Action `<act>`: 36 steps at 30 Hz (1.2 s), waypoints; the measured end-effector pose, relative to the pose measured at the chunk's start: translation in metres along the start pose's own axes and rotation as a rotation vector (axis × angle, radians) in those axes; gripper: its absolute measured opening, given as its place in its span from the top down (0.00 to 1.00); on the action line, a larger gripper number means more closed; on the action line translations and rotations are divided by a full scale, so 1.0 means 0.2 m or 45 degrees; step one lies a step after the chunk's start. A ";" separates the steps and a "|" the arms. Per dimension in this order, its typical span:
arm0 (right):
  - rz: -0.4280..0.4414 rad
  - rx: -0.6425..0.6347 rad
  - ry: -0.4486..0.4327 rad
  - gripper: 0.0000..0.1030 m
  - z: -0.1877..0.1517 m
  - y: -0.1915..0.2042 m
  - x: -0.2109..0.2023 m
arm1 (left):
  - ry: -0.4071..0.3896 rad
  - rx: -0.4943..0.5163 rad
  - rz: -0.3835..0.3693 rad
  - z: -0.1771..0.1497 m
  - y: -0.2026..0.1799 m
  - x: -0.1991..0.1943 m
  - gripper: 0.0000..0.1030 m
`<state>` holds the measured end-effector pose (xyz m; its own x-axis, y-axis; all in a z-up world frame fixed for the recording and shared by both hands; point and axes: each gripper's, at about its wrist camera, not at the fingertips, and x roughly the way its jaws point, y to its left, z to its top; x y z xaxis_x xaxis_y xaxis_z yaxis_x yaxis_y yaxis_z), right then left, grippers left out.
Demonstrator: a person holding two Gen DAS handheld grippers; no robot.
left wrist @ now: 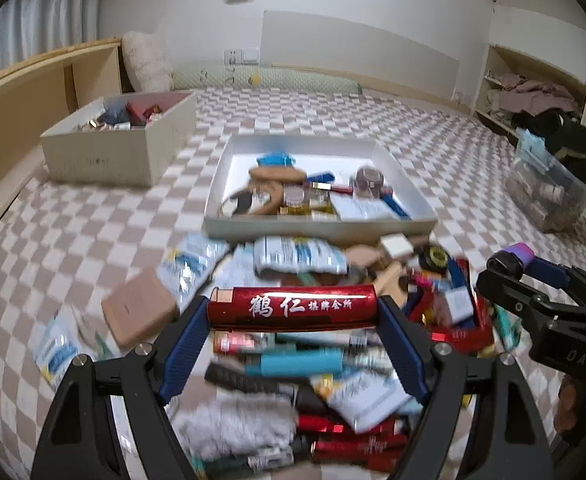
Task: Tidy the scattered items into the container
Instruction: 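Carry the red printed lighter and purple-pink lighter up over the white tray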
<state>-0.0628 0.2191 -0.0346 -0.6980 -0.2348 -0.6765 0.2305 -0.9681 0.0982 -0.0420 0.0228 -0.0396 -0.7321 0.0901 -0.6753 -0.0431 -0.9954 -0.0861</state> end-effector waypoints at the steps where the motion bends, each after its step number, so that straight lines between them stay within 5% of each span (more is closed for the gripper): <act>1: -0.002 -0.002 -0.010 0.18 0.03 0.00 0.01 | -0.008 -0.003 -0.003 0.03 0.00 0.00 0.20; 36: -0.059 -0.106 -0.190 0.18 0.93 -0.09 0.16 | -0.186 0.071 0.005 1.00 -0.01 0.14 0.20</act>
<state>-0.2149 0.2122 0.0787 -0.8008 -0.2061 -0.5623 0.2464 -0.9692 0.0044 -0.1987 0.0212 0.0878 -0.8234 0.0841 -0.5611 -0.0744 -0.9964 -0.0402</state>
